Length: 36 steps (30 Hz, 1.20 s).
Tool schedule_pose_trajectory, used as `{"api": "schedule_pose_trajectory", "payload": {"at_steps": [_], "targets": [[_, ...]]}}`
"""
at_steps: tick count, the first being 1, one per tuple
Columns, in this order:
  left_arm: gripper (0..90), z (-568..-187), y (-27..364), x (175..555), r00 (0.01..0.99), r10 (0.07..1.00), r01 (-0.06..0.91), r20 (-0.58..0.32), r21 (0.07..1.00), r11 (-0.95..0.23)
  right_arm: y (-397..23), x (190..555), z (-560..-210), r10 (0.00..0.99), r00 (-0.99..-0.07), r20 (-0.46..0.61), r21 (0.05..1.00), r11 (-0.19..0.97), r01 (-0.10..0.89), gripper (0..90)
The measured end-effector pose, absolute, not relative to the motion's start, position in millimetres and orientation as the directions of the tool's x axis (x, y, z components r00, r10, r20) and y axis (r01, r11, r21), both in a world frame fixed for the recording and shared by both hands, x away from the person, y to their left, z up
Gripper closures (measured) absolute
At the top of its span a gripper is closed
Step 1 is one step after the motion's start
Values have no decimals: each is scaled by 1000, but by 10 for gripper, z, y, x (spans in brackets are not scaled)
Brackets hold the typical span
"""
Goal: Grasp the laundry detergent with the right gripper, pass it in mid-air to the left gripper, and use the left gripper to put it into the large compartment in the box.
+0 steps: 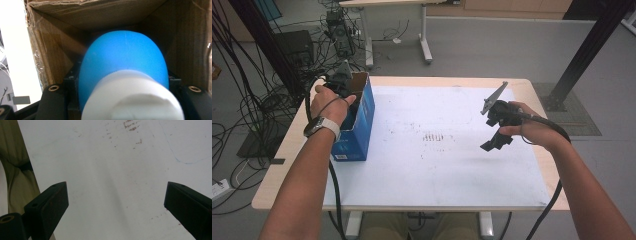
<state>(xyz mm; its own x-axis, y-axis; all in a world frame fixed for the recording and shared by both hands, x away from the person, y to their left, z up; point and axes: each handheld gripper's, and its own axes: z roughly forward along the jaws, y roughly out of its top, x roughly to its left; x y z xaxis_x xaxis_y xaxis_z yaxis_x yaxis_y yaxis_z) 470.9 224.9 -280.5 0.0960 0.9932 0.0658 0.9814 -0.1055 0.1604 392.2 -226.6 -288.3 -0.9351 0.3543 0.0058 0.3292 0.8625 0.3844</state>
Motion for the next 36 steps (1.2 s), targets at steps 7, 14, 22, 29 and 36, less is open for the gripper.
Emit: {"api": "schedule_pose_trajectory", "payload": {"at_steps": [7, 14, 22, 29, 36], "targets": [[373, -2804, 2253, 4705, 97, 993, 982, 63, 159, -106, -2256, 3921, -2877, 352, -936, 6, 386, 863, 327, 53], [373, -2805, 2264, 4700, 93, 994, 981, 58, 163, -101, -2243, 3923, -2881, 347, -938, 6, 383, 865, 323, 53], [373, -2806, 2270, 4700, 95, 994, 981, 56, 164, -103, -2226, 3926, -2864, 346, -938, 2, 384, 866, 320, 53], [373, -2807, 2275, 4698, 95, 994, 981, 55, 163, -103, -2222, 3927, -2862, 346, -938, 2, 381, 867, 321, 53], [373, -2808, 2273, 4699, 93, 994, 981, 55, 164, -101, -2229, 3922, -2868, 348, -937, 4, 383, 865, 323, 53]]}}
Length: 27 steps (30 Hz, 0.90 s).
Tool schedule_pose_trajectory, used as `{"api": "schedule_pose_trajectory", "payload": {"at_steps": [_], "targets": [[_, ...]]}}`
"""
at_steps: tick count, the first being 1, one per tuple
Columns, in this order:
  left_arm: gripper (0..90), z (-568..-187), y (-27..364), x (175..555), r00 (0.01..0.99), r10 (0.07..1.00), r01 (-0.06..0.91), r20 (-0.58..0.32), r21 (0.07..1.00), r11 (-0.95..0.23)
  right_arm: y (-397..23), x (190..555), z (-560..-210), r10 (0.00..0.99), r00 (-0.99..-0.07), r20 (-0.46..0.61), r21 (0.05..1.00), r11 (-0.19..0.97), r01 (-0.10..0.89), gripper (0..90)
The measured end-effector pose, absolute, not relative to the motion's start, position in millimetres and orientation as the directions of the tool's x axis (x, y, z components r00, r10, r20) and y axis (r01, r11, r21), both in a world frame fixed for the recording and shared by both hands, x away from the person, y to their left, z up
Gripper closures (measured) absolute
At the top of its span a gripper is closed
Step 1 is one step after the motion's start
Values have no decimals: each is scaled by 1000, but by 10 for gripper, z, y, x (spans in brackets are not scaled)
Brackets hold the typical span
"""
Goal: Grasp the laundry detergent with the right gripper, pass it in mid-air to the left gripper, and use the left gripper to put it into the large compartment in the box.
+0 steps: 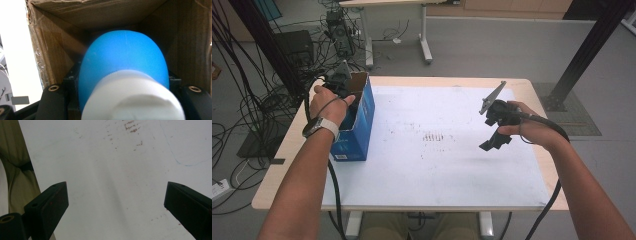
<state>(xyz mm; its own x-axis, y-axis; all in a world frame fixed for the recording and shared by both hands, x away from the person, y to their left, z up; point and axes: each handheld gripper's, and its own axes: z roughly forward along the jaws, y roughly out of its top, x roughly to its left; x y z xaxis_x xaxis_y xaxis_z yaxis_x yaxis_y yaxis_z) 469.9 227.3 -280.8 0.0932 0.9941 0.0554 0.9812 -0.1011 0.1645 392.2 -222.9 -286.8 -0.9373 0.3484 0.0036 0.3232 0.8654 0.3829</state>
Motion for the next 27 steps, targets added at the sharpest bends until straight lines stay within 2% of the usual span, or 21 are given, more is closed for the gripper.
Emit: {"api": "schedule_pose_trajectory", "payload": {"at_steps": [27], "targets": [[372, -2813, 2266, 4694, 97, 993, 980, 61, 169, -106, -2248, 3905, -2881, 350, -937, 5, 382, 865, 325, 53]]}}
